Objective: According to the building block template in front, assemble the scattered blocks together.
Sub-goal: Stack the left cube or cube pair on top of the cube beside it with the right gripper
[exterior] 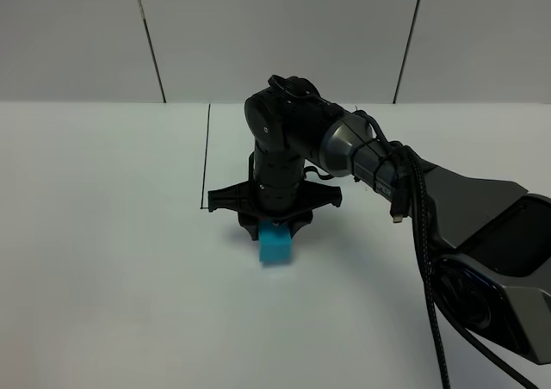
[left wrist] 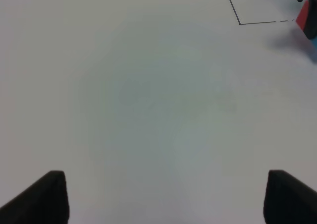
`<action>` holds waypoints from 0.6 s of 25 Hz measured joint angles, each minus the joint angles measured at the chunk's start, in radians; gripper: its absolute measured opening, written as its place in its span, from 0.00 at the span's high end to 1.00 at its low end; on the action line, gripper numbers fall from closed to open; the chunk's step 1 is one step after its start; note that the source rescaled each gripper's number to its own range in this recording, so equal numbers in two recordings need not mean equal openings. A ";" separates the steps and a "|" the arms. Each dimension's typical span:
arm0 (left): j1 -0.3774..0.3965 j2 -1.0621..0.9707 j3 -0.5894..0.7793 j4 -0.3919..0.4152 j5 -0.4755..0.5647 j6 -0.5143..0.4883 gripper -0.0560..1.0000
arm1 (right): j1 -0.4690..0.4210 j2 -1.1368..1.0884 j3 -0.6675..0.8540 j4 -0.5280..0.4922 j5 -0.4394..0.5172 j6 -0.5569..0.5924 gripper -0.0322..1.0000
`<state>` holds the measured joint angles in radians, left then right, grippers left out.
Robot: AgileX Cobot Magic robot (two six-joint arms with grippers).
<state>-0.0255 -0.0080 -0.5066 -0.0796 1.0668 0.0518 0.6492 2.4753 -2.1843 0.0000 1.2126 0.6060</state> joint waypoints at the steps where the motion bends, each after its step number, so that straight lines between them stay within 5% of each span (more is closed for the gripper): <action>1: 0.000 0.000 0.000 0.000 0.000 0.000 0.31 | 0.000 0.000 0.000 0.000 0.000 0.013 0.94; 15: 0.000 0.000 0.000 0.000 0.000 0.000 0.31 | 0.000 0.008 0.002 0.009 0.000 0.029 0.94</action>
<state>-0.0255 -0.0080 -0.5066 -0.0796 1.0668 0.0518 0.6492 2.4833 -2.1819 0.0093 1.2126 0.6349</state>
